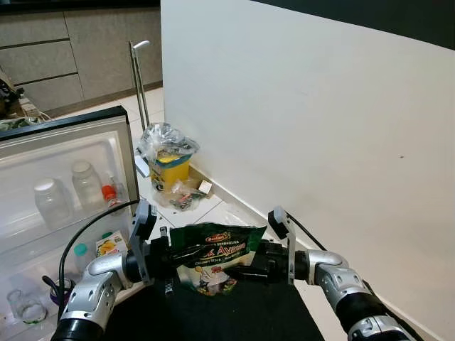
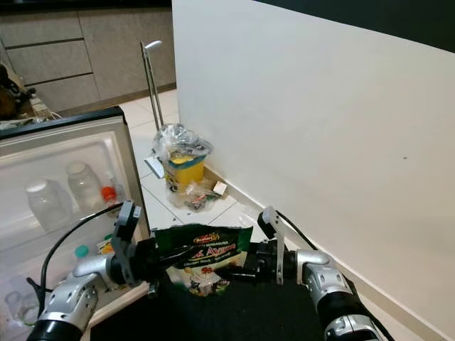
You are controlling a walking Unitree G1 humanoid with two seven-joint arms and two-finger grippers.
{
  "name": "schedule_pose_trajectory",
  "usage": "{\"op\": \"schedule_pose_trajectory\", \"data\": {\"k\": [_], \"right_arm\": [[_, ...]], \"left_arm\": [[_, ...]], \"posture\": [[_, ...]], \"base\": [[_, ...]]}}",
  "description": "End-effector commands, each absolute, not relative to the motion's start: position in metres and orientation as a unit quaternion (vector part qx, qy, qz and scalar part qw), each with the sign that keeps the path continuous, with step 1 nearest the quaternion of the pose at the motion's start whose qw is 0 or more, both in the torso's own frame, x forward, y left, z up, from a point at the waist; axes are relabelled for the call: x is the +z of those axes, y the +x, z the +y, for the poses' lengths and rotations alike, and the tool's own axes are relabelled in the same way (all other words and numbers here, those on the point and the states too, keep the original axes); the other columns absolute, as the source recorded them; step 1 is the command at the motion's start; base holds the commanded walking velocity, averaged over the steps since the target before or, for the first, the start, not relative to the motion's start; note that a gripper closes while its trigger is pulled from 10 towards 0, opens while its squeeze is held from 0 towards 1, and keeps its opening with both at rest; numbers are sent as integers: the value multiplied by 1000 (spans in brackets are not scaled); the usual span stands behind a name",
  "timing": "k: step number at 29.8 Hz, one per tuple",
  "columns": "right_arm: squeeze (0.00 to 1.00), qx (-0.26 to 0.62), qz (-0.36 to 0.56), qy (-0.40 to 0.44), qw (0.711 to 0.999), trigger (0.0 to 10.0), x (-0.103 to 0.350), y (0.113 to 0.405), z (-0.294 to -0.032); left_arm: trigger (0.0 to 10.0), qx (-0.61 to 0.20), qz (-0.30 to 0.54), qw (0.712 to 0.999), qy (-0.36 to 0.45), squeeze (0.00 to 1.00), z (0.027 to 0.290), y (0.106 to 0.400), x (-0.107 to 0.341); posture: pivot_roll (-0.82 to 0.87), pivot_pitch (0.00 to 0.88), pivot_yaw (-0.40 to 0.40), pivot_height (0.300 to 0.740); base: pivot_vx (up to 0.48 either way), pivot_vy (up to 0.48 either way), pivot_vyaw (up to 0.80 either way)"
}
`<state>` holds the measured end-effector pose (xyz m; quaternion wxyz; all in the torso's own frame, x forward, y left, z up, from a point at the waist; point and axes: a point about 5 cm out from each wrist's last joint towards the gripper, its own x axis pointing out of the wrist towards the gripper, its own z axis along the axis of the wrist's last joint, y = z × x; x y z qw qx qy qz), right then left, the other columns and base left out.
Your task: Restocking fridge
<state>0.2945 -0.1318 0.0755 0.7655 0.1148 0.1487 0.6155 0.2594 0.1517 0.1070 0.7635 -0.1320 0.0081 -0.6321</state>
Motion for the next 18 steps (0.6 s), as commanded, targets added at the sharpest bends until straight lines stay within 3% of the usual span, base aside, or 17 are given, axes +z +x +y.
{"op": "schedule_pose_trajectory", "data": {"k": [1,5,18], "right_arm": [[0,621,133,126,762,10000,83,295,-137],[0,639,114,129,749,10000,94,296,-138],[0,646,126,105,746,10000,97,296,-136]], "left_arm": [[0,-638,7,759,-133,0,150,259,107],[0,-638,8,758,-132,0,150,259,107],[0,-642,9,756,-129,0,149,259,108]], "posture": [[-100,0,-88,740],[-100,0,-88,740],[-99,0,-89,740]], "base": [[0,0,0],[0,0,0],[0,0,0]]}}
